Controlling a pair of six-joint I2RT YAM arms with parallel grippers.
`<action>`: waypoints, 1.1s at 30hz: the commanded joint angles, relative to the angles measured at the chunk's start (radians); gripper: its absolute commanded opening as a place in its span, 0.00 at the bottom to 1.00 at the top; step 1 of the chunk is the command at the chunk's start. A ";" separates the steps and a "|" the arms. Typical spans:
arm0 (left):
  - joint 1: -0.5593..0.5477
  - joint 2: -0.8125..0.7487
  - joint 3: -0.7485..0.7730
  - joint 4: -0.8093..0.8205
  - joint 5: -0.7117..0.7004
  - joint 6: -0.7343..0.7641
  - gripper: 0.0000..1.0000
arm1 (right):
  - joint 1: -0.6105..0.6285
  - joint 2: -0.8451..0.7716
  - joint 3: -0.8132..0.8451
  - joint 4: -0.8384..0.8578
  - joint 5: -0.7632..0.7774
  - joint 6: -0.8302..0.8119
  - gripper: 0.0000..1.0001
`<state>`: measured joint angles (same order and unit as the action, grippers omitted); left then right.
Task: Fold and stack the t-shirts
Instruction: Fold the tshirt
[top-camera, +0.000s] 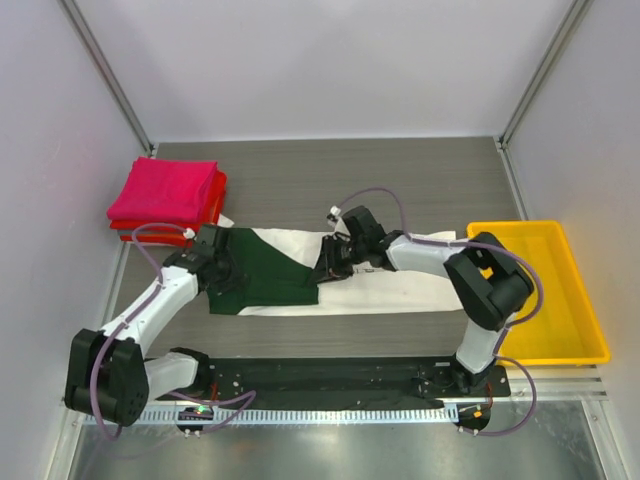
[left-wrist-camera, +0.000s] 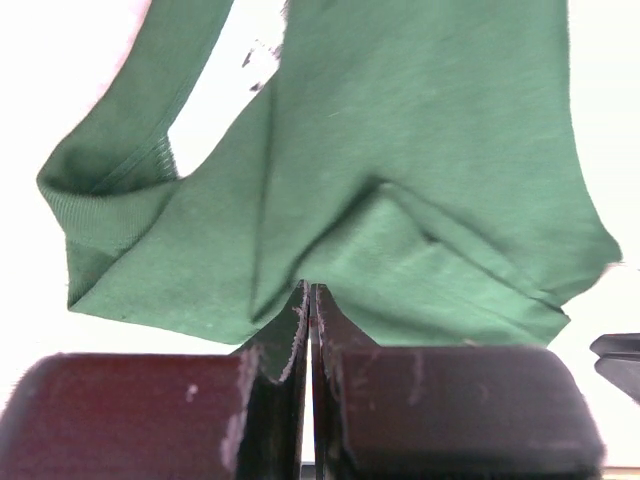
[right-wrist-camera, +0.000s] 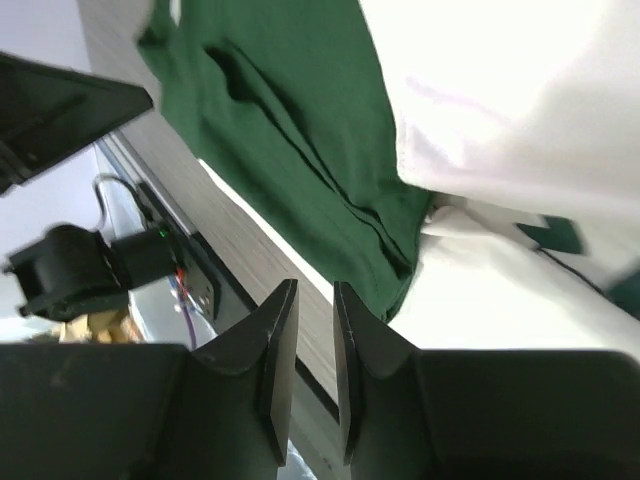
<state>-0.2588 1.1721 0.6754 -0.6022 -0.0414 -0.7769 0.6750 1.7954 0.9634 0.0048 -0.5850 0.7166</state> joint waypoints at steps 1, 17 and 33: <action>-0.019 -0.040 0.075 -0.007 -0.009 0.018 0.00 | -0.066 -0.140 0.041 -0.101 0.102 -0.045 0.26; -0.241 0.497 0.545 0.214 0.037 -0.047 0.00 | -0.198 -0.076 0.109 -0.229 0.340 -0.167 0.01; -0.332 0.856 0.800 0.243 0.095 -0.059 0.00 | -0.218 0.004 0.135 -0.220 0.352 -0.184 0.01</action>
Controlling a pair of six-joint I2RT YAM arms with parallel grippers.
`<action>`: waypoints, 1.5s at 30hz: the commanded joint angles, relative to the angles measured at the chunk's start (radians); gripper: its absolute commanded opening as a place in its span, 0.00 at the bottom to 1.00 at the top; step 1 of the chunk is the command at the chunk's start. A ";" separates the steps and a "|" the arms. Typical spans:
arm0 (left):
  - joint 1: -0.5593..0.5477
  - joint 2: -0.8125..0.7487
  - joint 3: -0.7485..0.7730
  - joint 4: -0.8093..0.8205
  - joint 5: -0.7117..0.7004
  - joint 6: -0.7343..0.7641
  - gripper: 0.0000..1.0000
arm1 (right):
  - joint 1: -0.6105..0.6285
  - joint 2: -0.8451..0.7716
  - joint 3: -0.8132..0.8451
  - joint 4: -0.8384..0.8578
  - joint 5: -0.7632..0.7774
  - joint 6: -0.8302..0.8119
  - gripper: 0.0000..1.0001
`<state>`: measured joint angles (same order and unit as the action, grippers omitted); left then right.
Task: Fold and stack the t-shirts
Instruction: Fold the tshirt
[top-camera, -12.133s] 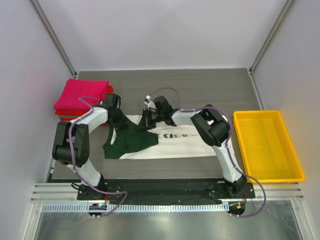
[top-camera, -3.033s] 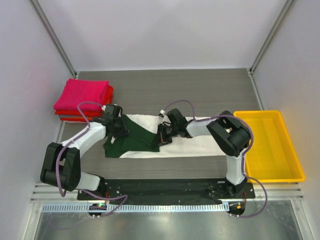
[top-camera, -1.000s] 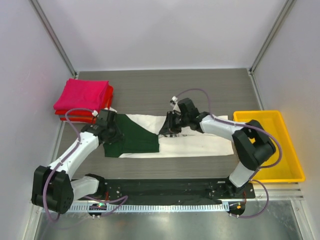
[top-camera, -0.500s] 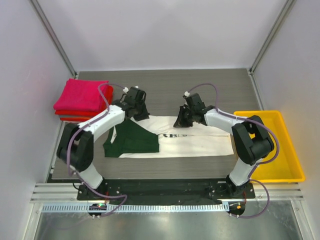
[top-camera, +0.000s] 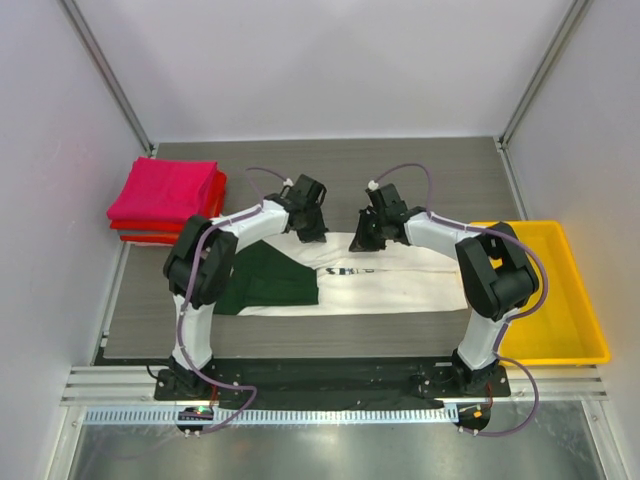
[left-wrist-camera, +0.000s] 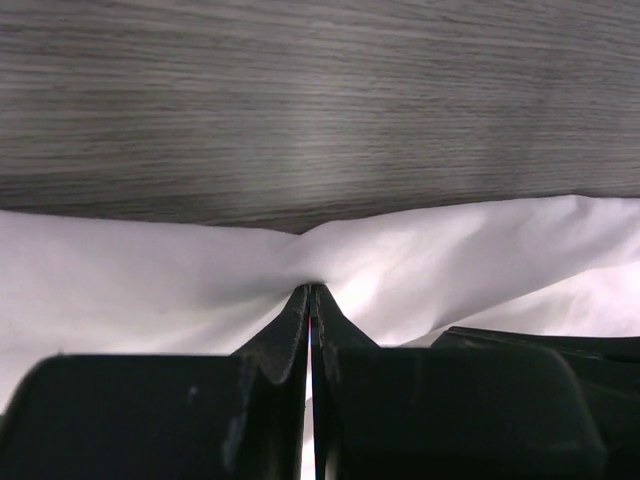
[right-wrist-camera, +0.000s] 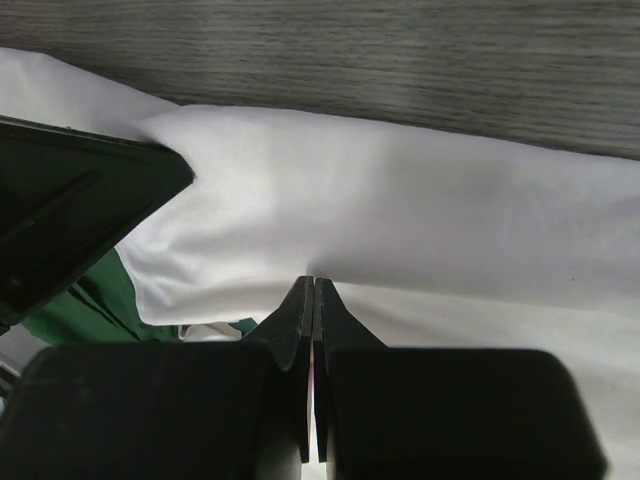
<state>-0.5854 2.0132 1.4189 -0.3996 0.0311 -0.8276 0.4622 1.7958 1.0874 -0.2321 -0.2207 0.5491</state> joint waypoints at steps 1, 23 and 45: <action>-0.007 0.021 0.066 0.041 0.024 -0.008 0.00 | -0.004 -0.001 0.002 0.023 -0.014 -0.011 0.01; 0.007 0.194 0.176 -0.061 -0.022 0.015 0.00 | -0.005 -0.242 -0.224 0.001 -0.072 -0.021 0.01; -0.031 0.076 0.173 -0.013 0.010 0.041 0.02 | -0.158 -0.285 -0.250 -0.099 0.216 -0.005 0.01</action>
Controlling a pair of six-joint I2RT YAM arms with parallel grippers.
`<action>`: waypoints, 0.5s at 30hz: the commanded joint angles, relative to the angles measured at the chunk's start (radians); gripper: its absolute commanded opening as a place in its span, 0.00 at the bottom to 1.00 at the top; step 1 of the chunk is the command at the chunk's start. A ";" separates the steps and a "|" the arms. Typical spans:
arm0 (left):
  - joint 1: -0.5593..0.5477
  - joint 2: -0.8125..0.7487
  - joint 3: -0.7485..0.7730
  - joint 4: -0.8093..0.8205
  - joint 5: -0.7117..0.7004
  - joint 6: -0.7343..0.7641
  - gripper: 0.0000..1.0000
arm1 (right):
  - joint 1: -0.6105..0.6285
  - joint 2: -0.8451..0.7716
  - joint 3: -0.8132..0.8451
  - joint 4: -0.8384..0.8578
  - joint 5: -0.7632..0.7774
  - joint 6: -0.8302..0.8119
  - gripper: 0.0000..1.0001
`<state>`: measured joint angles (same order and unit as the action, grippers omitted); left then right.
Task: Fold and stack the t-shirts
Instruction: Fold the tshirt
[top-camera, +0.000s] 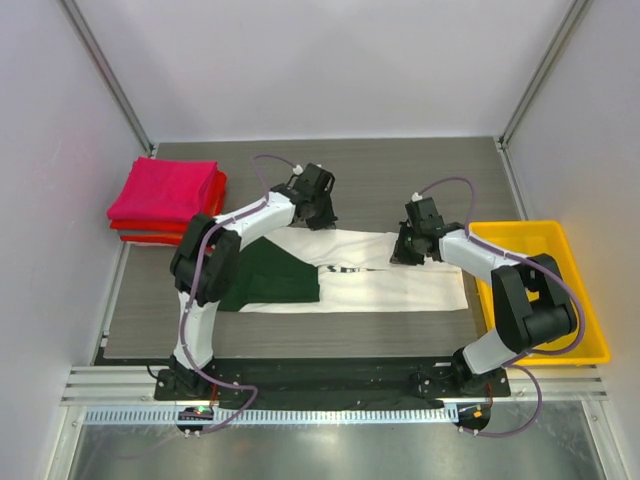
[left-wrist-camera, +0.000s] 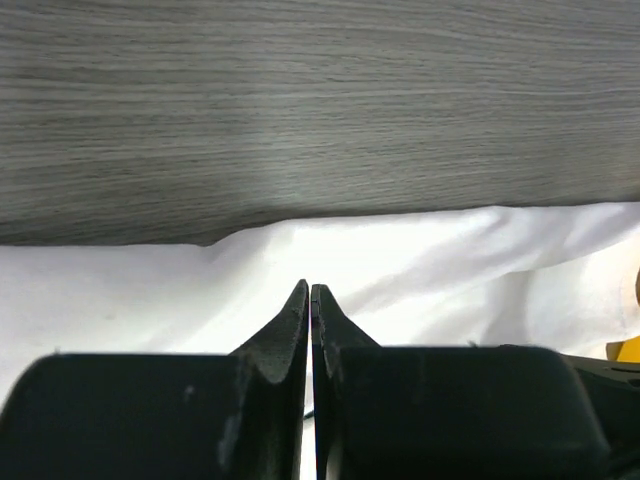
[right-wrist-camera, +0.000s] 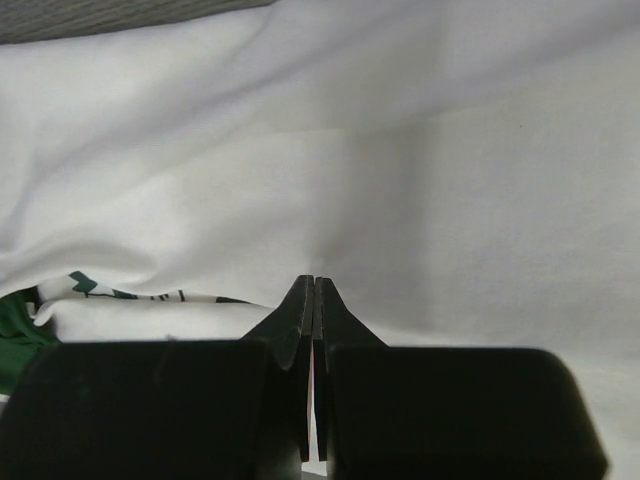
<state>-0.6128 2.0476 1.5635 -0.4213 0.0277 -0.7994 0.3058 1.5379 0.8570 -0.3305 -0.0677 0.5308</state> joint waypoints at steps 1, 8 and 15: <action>-0.004 0.054 0.035 0.015 0.020 0.006 0.02 | -0.007 -0.030 -0.026 -0.002 0.063 0.020 0.01; -0.011 0.121 0.087 0.050 0.035 -0.001 0.01 | -0.039 -0.062 -0.041 0.001 0.121 0.028 0.01; -0.019 0.141 0.110 0.070 0.028 -0.006 0.02 | -0.102 -0.048 -0.042 -0.002 0.181 0.050 0.01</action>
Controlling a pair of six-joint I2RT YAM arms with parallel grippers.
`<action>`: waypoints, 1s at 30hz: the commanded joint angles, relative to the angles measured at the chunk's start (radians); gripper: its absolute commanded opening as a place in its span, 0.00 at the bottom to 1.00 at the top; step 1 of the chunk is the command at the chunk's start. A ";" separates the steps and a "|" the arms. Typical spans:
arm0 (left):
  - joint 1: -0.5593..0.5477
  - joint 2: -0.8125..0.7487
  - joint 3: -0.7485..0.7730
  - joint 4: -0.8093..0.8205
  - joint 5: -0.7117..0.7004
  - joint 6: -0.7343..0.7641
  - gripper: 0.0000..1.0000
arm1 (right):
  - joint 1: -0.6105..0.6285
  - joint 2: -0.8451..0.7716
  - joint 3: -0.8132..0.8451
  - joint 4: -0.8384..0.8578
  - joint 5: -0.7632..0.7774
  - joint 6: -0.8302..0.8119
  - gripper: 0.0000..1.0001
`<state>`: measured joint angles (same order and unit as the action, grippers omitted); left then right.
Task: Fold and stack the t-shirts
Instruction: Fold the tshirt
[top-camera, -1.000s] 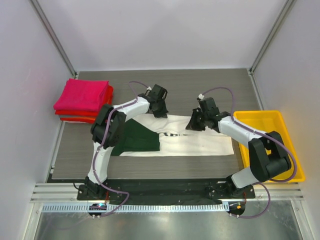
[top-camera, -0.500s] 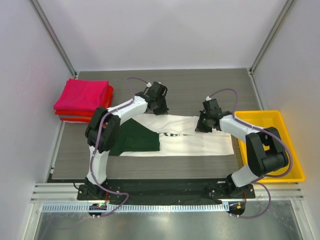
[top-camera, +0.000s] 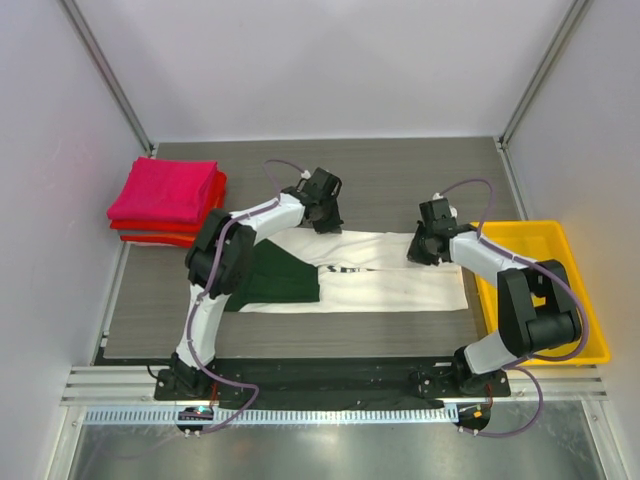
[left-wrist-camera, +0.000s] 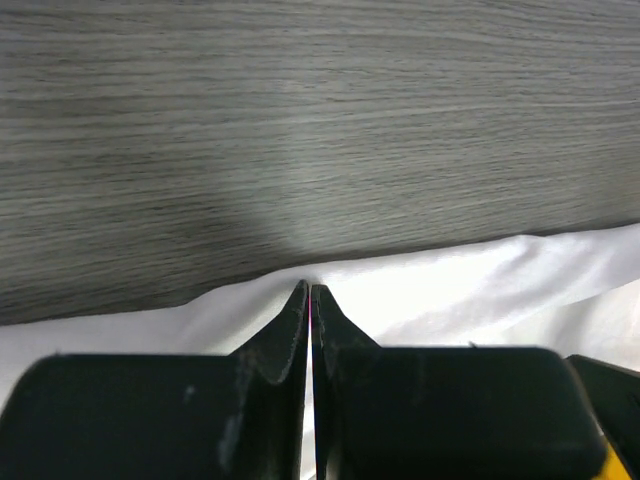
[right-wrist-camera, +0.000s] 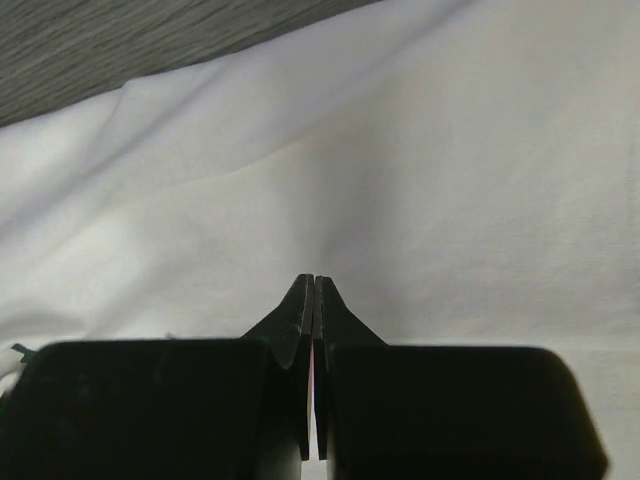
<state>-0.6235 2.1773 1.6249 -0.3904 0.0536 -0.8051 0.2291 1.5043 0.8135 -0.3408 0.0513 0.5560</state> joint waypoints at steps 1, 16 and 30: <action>-0.008 0.019 0.050 0.022 -0.007 -0.002 0.02 | -0.030 -0.013 -0.004 0.005 0.070 0.031 0.01; 0.059 0.070 -0.011 -0.027 -0.089 -0.040 0.00 | -0.200 -0.204 -0.209 -0.015 0.185 0.128 0.01; 0.038 0.030 0.036 0.056 0.012 0.014 0.04 | -0.217 -0.067 0.062 -0.014 0.223 0.096 0.01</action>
<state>-0.5831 2.2131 1.6341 -0.3382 0.0875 -0.8249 0.0151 1.3964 0.8104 -0.3767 0.2329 0.6548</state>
